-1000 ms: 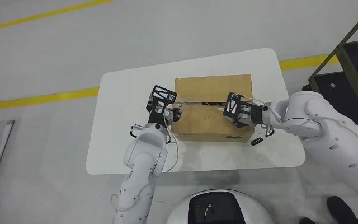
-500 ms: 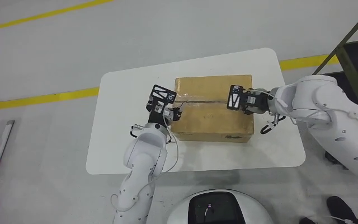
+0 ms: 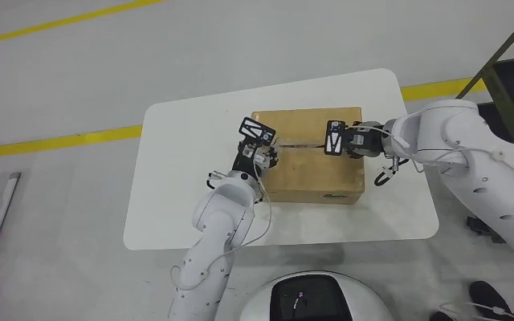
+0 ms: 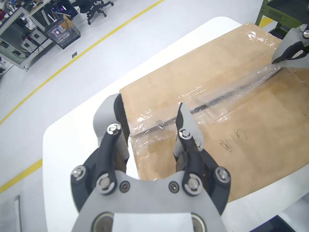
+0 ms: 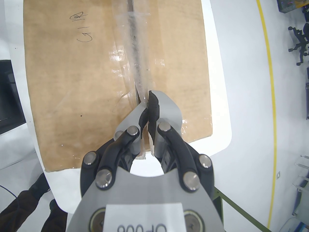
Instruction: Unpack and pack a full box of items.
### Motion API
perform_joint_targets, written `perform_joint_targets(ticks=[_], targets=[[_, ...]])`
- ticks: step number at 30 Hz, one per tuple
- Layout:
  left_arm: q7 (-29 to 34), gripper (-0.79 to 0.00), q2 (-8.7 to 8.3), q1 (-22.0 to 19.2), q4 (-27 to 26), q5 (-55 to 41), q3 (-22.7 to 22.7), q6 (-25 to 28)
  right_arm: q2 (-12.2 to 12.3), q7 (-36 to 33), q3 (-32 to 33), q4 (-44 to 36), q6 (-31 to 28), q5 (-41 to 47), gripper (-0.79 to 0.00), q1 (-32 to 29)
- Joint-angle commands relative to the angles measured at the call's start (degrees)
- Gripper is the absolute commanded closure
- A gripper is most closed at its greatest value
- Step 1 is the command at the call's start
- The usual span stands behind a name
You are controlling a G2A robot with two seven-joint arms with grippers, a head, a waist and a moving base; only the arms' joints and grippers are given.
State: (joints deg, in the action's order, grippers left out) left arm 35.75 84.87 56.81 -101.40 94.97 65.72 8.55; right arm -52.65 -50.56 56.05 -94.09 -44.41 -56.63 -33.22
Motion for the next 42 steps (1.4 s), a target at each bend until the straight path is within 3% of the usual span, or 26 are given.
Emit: perform_joint_targets(ticks=[1,3,19,27,42], targets=[[-0.05,0.000,0.12,-0.85,1.31,-0.05,-0.62,0.11,0.09,0.07,0.21,0.05,-0.17,-0.11,-0.003,-0.12],[0.15,0.000,0.24,-1.53,2.59,0.05,-1.37,0.53,0.14,1.42,0.72,0.35,0.08,1.29,-0.058,-0.50],[0.74,0.000,1.02,-3.41,6.91,0.15,-5.10,0.52,0.64,1.22,1.20,-0.11,-0.44,0.92,-0.129,-1.63],[1.16,0.000,1.16,-3.58,7.81,0.90,-5.39,0.38,1.17,0.34,2.77,-0.63,-0.44,1.89,-0.305,-2.08],[1.43,-0.022,1.53,-3.70,7.26,0.80,-6.31,0.79,3.65,-2.91,10.54,-3.01,0.60,3.31,-0.336,-7.53]])
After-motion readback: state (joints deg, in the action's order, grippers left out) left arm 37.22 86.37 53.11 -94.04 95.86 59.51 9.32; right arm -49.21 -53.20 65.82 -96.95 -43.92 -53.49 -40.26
